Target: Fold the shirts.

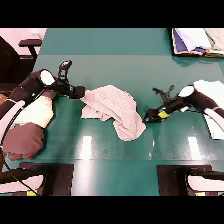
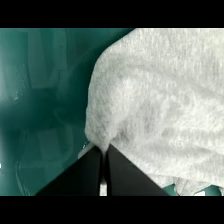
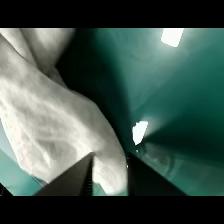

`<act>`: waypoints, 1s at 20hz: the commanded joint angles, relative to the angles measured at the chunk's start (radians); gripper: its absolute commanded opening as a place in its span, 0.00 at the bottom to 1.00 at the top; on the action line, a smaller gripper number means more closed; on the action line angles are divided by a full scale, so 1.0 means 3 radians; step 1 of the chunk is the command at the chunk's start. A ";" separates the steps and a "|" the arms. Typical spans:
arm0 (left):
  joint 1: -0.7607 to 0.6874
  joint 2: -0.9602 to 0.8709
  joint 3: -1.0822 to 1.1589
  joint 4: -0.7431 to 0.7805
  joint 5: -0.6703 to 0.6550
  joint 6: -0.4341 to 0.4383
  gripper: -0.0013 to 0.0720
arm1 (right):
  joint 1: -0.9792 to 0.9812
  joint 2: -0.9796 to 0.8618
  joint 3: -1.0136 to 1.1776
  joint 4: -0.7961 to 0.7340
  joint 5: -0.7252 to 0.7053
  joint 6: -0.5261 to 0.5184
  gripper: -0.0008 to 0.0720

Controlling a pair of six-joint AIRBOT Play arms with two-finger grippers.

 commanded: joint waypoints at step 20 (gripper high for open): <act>0.0001 0.1717 0.2107 0.0223 -0.1025 0.0271 0.04 | -0.0951 0.1409 0.2989 -0.0367 0.1106 0.0701 0.03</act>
